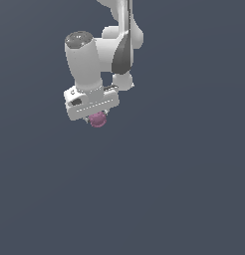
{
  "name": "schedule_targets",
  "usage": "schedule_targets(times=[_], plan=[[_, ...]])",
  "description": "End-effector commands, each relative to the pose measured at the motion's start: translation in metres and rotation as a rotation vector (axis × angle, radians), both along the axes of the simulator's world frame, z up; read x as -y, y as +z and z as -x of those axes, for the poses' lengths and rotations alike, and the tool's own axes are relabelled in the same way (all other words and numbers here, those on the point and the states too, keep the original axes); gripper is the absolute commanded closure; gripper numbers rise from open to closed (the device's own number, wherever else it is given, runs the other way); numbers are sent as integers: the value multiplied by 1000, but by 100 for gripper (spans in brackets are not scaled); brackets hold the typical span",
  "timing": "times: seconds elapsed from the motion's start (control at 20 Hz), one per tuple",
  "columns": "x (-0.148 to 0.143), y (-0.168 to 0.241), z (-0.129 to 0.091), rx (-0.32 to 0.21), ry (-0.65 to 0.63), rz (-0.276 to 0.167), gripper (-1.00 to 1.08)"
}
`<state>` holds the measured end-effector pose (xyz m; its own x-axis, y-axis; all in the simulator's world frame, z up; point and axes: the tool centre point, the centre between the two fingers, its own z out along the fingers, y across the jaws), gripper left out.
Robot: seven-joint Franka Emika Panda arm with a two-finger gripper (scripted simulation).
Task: Pick up the object and move it to a goal position.
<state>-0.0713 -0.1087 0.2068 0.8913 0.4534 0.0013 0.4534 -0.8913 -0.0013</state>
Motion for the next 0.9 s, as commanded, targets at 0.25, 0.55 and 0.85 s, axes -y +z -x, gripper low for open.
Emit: schedule_targets(times=[0.25,0.55,0.85], plan=[[64,53,29,0,1,-2,108],[98,81,43,0,1,0,108],[109,90,46,0,1,1,108]])
